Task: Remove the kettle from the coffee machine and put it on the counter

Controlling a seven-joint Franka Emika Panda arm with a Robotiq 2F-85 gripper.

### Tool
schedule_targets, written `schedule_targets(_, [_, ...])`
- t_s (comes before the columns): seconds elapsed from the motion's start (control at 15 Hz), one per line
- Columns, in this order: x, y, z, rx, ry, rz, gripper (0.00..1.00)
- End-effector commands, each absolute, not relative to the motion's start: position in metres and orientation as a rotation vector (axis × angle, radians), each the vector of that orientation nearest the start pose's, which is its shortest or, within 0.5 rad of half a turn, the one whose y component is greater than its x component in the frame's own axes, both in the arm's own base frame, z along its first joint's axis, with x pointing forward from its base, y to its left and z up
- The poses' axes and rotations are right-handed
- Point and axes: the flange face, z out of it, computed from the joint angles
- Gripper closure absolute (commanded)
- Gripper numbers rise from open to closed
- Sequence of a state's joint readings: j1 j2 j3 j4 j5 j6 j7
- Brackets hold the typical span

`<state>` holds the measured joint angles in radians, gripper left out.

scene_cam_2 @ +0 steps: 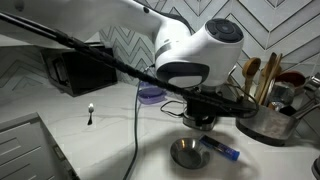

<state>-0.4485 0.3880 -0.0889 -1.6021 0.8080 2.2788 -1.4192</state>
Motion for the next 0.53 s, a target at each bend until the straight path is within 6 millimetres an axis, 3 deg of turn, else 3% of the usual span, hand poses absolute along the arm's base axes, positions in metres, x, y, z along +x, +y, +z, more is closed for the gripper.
schedule_targets(0.0, [0.591, -0.331, 0.45, -2.728, -0.761, -1.033, 0.93])
schedule_targets(0.47, [0.571, -0.314, 0.455, -2.689, -0.956, -1.025, 0.93])
